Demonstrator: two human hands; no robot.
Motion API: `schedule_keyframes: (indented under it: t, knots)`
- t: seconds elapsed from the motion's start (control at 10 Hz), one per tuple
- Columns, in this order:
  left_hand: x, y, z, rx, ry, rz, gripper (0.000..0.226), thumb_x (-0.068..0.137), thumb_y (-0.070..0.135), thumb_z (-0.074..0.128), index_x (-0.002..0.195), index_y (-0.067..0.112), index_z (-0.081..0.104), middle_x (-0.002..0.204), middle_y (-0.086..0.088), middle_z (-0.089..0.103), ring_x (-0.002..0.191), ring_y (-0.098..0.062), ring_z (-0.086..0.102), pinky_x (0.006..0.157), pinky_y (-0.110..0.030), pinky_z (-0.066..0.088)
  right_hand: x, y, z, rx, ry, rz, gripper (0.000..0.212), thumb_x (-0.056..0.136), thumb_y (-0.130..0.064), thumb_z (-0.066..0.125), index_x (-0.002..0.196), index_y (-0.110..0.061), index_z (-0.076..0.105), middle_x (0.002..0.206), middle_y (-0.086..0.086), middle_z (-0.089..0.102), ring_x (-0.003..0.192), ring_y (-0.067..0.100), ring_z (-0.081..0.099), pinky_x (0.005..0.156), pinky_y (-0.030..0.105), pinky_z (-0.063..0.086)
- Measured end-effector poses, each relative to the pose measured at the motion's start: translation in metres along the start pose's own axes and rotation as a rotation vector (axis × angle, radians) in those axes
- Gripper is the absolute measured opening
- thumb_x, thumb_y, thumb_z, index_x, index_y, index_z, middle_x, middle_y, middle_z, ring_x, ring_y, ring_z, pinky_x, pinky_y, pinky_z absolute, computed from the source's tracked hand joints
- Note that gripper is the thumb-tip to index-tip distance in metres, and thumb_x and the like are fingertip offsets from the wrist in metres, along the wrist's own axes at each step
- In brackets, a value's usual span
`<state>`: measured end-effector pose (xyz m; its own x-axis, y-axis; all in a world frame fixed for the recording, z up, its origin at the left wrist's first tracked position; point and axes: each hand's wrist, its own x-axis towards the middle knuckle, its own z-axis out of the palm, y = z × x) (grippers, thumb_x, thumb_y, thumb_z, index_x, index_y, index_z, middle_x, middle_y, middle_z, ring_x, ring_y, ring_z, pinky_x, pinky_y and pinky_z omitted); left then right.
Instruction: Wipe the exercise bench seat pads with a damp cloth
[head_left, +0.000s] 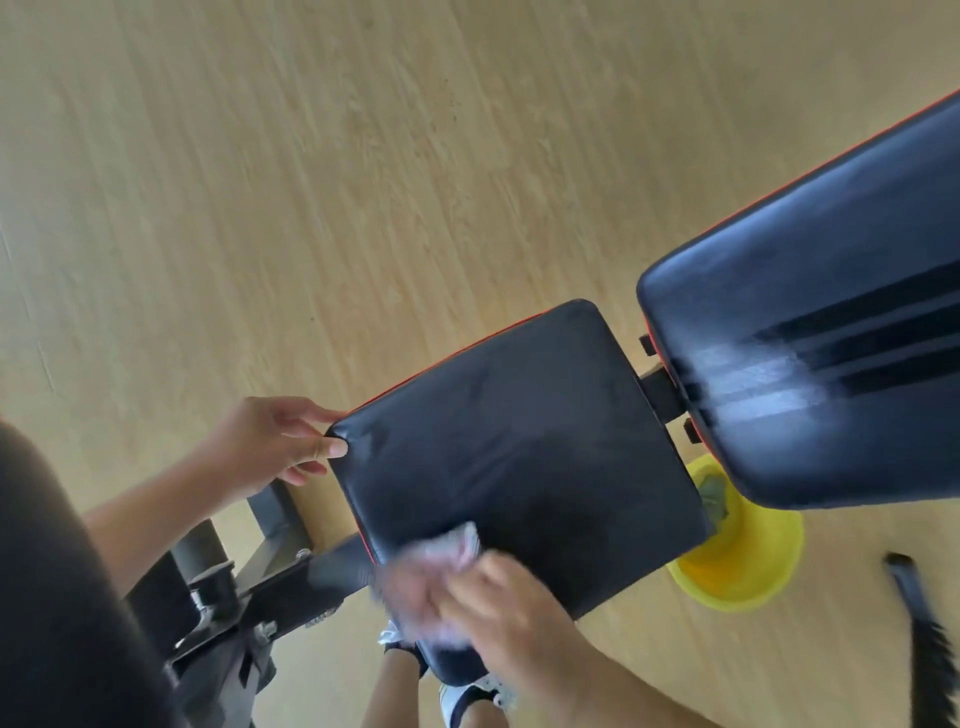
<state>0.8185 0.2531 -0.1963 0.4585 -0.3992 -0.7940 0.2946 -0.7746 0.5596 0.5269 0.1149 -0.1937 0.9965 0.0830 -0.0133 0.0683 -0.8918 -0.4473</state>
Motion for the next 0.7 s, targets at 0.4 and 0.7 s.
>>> schedule_keyframes:
  t: [0.4,0.7]
  knots:
    - [0.0,0.002,0.002,0.015,0.05,0.01,0.023,0.078,0.007,0.084,0.093,0.023,0.076,0.079,-0.006,0.081,0.069,-0.025,0.079,0.06,-0.029,0.059,0.06,0.012,-0.004,0.089,0.334,0.433,0.024,0.086,0.011,0.065,0.095,-0.007,0.077,0.087,0.005,0.069,0.082,0.023,0.054,0.075,0.038,0.054]
    - [-0.056,-0.043,-0.049,-0.016,0.289,0.066,0.026,0.105,0.014,0.049,0.117,0.005,0.071,0.071,-0.009,0.077,0.057,-0.013,0.076,0.048,-0.017,0.058,-0.116,0.106,-0.093,-0.086,0.377,1.089,0.022,0.094,-0.006,0.053,0.083,-0.003,0.072,0.082,0.007,0.065,0.08,0.028,0.054,0.073,0.03,0.042]
